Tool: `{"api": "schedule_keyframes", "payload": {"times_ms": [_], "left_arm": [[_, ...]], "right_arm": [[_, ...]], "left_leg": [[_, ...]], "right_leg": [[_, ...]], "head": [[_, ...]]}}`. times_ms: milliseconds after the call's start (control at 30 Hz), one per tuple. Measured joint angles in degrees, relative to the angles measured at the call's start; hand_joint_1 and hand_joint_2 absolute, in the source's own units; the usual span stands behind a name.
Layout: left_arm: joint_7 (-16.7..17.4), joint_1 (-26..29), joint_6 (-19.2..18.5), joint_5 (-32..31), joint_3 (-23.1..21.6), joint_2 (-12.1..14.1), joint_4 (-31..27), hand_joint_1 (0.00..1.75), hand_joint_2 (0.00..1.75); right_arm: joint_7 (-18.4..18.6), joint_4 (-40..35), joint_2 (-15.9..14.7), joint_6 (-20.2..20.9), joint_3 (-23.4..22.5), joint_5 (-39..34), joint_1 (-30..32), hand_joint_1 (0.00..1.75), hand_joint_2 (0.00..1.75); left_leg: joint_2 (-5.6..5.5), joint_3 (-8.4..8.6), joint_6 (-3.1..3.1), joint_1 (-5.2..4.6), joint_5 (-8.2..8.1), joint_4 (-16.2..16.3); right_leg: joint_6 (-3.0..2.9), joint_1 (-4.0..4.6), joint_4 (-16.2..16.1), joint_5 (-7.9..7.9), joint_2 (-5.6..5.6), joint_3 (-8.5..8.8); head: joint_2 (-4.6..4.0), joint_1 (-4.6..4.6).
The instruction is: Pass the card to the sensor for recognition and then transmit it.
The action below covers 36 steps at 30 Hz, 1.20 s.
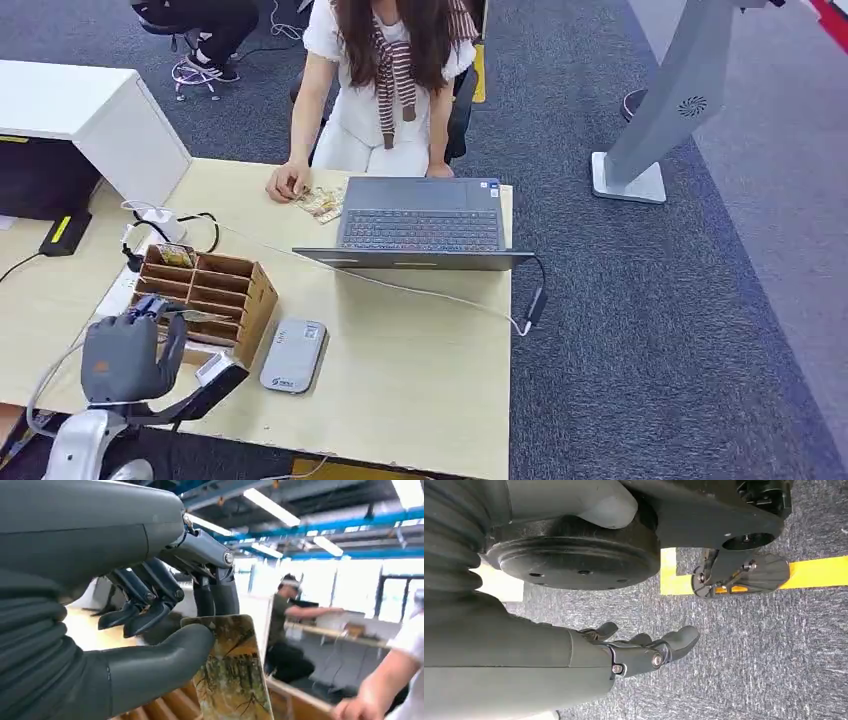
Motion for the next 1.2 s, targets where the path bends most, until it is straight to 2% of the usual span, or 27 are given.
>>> {"api": "schedule_keyframes", "payload": {"times_ms": [233, 300, 367, 467, 567, 700, 833, 967, 1033, 1200], "left_arm": [[-1.86, -0.56, 3.35, 2.73, 0.00, 0.68, -4.32, 1.75, 1.75], [-1.90, -3.18, 3.28, 2.99, 0.00, 1.03, -4.13, 1.75, 1.75], [-1.82, -7.98, 3.19, 2.30, 0.00, 1.48, -2.29, 1.75, 1.75], [-1.84, -16.72, 4.18, 0.54, 0.00, 2.08, 3.60, 1.75, 1.75], [-1.77, -25.48, 7.22, -2.39, 0.00, 2.34, 11.21, 1.75, 1.75], [-1.73, -35.97, 9.18, -5.09, -0.02, 2.91, 23.09, 1.75, 1.75], [-1.84, -40.18, 9.84, -5.22, -0.24, 3.04, 29.24, 1.75, 1.75], [-1.79, -41.58, 9.86, -5.71, -0.57, 3.04, 31.98, 1.75, 1.75], [-0.70, -43.28, 9.49, -7.94, -0.85, 3.02, 34.02, 1.75, 1.75], [2.38, -51.57, 9.49, -15.35, -3.35, 2.78, 44.76, 1.75, 1.75]], "right_arm": [[-0.22, 0.00, 0.00, 0.15, -0.28, 0.46, 0.02, 0.00, 1.75], [0.02, 0.00, 0.00, 0.43, -0.28, 1.48, -0.01, 0.00, 1.75], [0.37, 0.00, -0.04, 1.11, -0.24, 2.44, -0.16, 0.00, 1.75], [0.52, -0.02, -0.26, 2.01, 0.22, 3.59, -0.34, 0.00, 1.75], [0.59, -0.02, -0.46, 2.82, 0.88, 4.96, -0.43, 0.00, 1.75], [0.87, -0.02, -0.79, 3.43, 1.77, 6.10, -0.66, 0.00, 1.75], [0.87, -0.02, -0.92, 3.45, 2.29, 6.19, -0.67, 0.00, 1.75], [0.87, -0.02, -0.96, 3.54, 2.45, 6.19, -0.68, 0.00, 1.75], [1.07, -0.02, -1.01, 3.85, 2.60, 6.36, -0.73, 0.00, 1.75], [1.92, -0.02, -1.33, 4.39, 3.13, 7.41, -1.04, 0.00, 1.75]], "left_leg": [[-0.01, 0.02, 0.00, 0.00, 0.01, 0.00], [-0.04, 0.02, -0.04, 0.00, 0.04, 0.01], [-0.15, 0.03, -0.05, 0.00, 0.10, 0.01], [-0.18, 0.02, -0.12, 0.00, 0.24, 0.01], [-0.16, 0.01, -0.12, 0.01, 0.33, 0.02], [-0.01, 0.00, -0.11, 0.01, 0.37, 0.02], [0.08, -0.02, -0.11, 0.00, 0.36, 0.02], [0.08, -0.07, -0.11, 0.00, 0.35, 0.02], [0.06, -0.12, -0.11, 0.01, 0.35, 0.02], [0.08, -0.12, -0.13, 0.01, 0.41, 0.02]], "right_leg": [[0.00, 0.00, -0.01, 0.00, -0.03, -0.03], [0.00, 0.00, -0.01, 0.00, -0.04, -0.10], [-0.01, 0.00, -0.01, 0.02, -0.13, -0.06], [-0.11, 0.01, 0.01, 0.20, -0.13, 0.00], [-0.09, 0.01, 0.02, 0.28, -0.10, -0.05], [-0.10, 0.00, 0.03, 0.36, 0.04, -0.05], [-0.09, 0.00, 0.03, 0.37, 0.15, -0.12], [-0.10, 0.00, 0.02, 0.36, 0.15, -0.22], [-0.10, 0.01, 0.02, 0.36, 0.13, -0.28], [-0.12, 0.01, 0.03, 0.44, 0.14, -0.25]], "head": [[0.00, 0.02], [0.00, 0.00], [0.00, 0.02], [0.00, 0.02], [0.00, 0.02], [0.00, 0.02], [0.00, 0.02], [0.00, 0.00], [0.00, 0.02], [0.00, 0.04]]}}
